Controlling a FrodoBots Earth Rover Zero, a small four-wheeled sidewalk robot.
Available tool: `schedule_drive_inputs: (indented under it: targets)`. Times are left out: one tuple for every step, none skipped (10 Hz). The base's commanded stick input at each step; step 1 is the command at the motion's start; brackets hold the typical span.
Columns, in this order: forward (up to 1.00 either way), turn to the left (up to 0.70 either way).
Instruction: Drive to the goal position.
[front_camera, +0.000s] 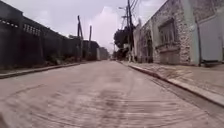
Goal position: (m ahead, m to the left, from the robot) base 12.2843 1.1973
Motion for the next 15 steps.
schedule_drive_inputs:
  targets:
    - [0.70, 0.00]
    - [0.70, 0.00]
    - [0.70, 0.00]
    - [0.70, 0.00]
    - [0.70, 0.00]
    - [0.70, 0.00]
    - [0.70, 0.00]
    - [0.70, 0.00]
    - [0.70, 0.00]
    - [0.70, 0.00]
    - [0.70, 0.00]
    - [0.70, 0.00]
    - [0.70, 0.00]
    - [0.70, 0.00]
    - [0.70, 0.00]
